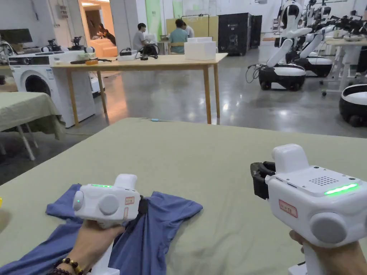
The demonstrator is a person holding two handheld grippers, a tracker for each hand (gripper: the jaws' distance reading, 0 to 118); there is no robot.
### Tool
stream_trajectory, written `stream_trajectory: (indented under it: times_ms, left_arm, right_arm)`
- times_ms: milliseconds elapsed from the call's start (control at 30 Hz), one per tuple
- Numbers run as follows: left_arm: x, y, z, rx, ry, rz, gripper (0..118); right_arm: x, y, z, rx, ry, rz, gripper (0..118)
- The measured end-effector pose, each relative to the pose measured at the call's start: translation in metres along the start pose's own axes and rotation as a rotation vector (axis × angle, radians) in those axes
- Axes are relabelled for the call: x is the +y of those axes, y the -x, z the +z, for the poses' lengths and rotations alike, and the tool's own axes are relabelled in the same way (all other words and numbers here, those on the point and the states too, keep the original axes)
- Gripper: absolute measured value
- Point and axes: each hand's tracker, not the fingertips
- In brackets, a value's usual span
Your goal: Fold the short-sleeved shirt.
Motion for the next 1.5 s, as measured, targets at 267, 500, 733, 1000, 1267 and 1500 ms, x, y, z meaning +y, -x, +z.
stream_trajectory:
  times_ms: [267, 500, 733, 1000, 1267, 1500]
  left_arm:
    - [0.047, -0.188, 0.035, -0.228, -0.394, -0.495, 4]
    - [0.040, -0.389, 0.000, -0.608, -0.323, -0.690, 4]
    - [-0.026, -0.505, -0.123, -0.552, -0.005, -0.763, 4]
    - [-0.091, -0.497, -0.206, -0.465, 0.084, -0.806, 13]
    - [-0.041, -0.435, -0.136, -0.566, -0.095, -0.591, 113]
    - [0.020, -0.273, -0.025, -0.385, -0.463, -0.467, 32]
  right_arm:
    - [0.007, -0.048, 0.084, -0.081, -0.082, -0.053, 1]
    - [0.015, -0.107, 0.184, -0.309, -0.150, -0.049, 0]
    - [0.006, -0.165, 0.246, -0.501, -0.141, -0.091, 0]
    - [-0.018, -0.192, 0.268, -0.540, -0.109, -0.124, 0]
    - [-0.023, -0.190, 0.265, -0.498, -0.117, -0.145, 0]
    - [-0.029, -0.169, 0.252, -0.437, -0.128, -0.153, 1]
